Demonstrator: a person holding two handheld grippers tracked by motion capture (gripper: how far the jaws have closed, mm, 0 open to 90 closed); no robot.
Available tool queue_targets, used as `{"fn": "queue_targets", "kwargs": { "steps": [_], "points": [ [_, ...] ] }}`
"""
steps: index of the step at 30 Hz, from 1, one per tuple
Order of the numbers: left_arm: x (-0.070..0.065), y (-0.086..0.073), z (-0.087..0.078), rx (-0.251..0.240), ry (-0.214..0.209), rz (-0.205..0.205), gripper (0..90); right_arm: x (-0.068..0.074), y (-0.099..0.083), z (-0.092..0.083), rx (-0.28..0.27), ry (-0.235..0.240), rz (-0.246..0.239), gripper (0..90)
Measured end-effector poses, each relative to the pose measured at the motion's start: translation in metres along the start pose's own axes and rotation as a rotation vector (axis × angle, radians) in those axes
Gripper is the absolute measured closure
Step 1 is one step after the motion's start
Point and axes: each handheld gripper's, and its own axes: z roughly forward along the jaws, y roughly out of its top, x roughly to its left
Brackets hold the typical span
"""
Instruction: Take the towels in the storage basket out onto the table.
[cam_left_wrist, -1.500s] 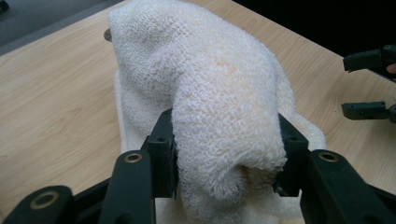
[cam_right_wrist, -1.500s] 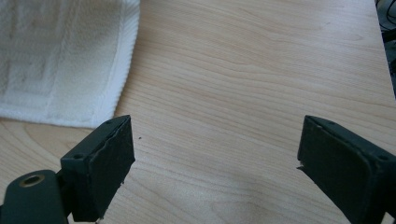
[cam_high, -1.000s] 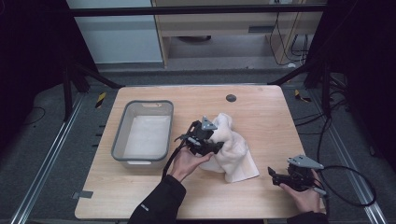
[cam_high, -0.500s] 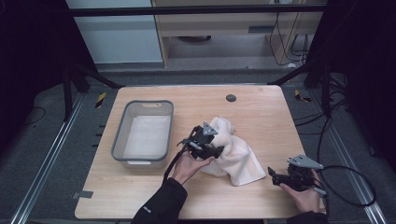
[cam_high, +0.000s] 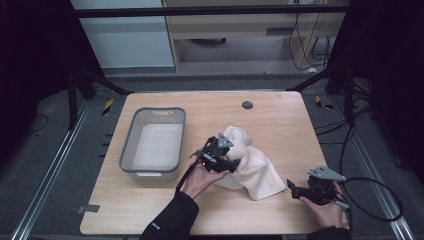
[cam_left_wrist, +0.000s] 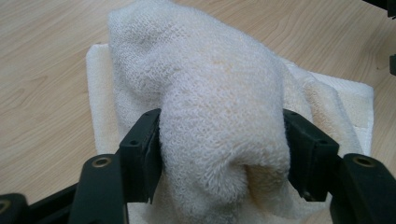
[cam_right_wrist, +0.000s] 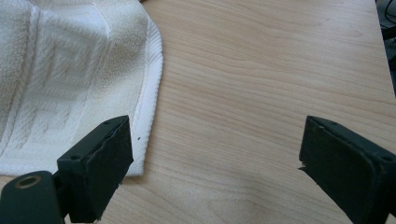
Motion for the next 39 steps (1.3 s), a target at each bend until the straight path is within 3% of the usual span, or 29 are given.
{"fn": "queue_targets", "kwargs": {
  "steps": [8, 16, 27, 39],
  "points": [
    [0.000, 0.000, -0.003, -0.003, -0.009, 0.012, 25.9, 0.000, 0.000, 0.001, 0.002, -0.001, -0.007, 9.1],
    [-0.002, 0.002, -0.019, -0.060, -0.014, 0.015, 25.1, -0.001, 0.000, 0.001, 0.002, -0.003, -0.004, 8.6],
    [-0.002, 0.002, -0.041, -0.083, -0.010, 0.011, 24.7, -0.001, -0.001, 0.001, 0.002, -0.003, -0.003, 8.4],
    [0.010, -0.019, -0.073, -0.116, 0.005, 0.000, 24.0, 0.000, -0.001, 0.000, 0.003, -0.003, 0.008, 8.4]
  ]
}}
